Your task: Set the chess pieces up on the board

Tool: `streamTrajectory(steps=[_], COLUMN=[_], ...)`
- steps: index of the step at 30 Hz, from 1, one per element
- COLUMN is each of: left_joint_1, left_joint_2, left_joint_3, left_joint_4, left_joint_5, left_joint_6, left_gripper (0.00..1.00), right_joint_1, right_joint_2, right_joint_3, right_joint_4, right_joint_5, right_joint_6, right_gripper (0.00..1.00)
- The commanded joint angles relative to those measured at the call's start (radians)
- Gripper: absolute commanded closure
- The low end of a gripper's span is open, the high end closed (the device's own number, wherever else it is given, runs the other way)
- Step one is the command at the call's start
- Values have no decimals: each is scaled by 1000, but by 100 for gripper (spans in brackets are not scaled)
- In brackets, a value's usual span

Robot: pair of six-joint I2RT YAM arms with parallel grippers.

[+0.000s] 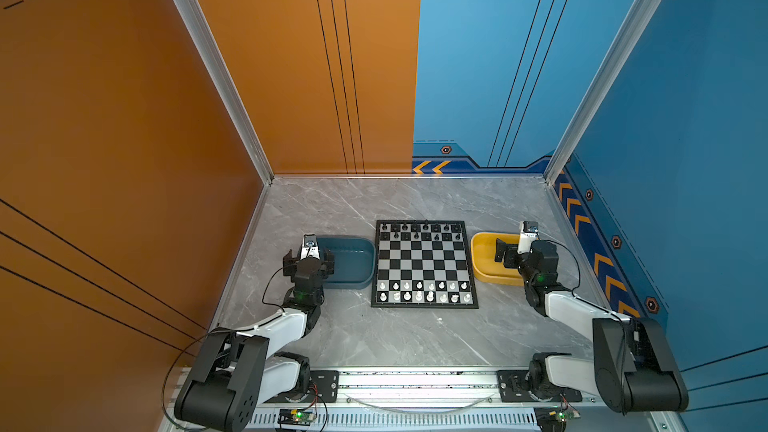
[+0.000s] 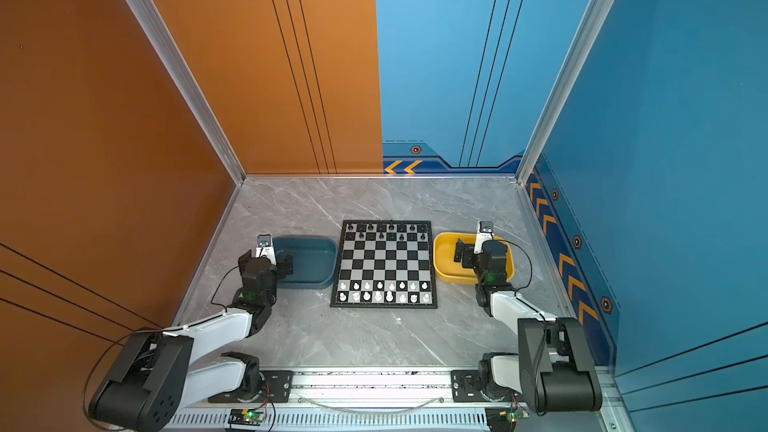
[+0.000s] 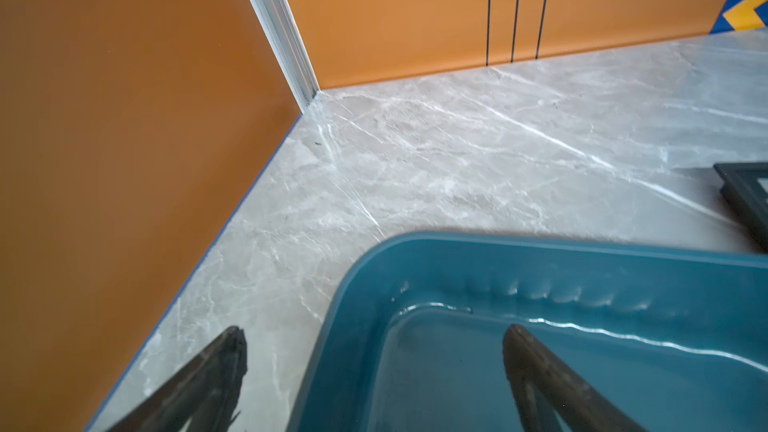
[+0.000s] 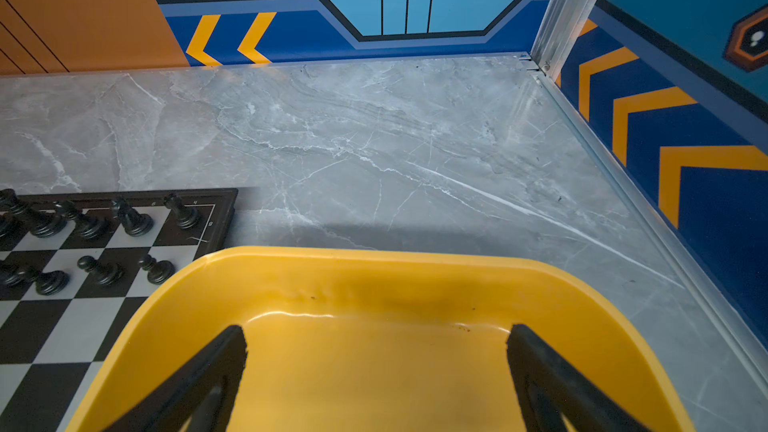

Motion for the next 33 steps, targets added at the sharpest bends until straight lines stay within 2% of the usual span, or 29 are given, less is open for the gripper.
streamTrajectory(steps=[1,7,14,17,20,23,27,29,33], left_joint_1=[22,60,72,72,74,72,74,94,103], left_joint_2=[19,115,391,347,367,348,342,332,333], left_joint_3=[-13,-4,-46,-9,1,28,123,145,151], left_joint_4=[148,257,625,500,511,439,250,195,184], left_joint_5=[61,140,179,201,170,147,93,120,124], left_joint_6=[21,-13,-10,-13,-16,-24,-46,-65,-75], left_gripper=[2,2,2,2,2,2,2,2,2], right_joint_1=[8,8,-6,-7,-9,-14,-15,-16,-8], right_joint_2=[57,180,207,208,209,209,210,209,211], right_joint_3=[-6,-10,-22,-21,-18,-13,-8,-10,3], right_joint_4=[133,255,297,296,292,283,281,279,255], right_joint_5=[-6,-25,-42,-47,-47,-46,-45,-45,49], right_joint_6=[-16,-36,-26,-25,-22,-14,-10,-10,16], right_gripper=[0,0,0,0,0,0,0,0,0])
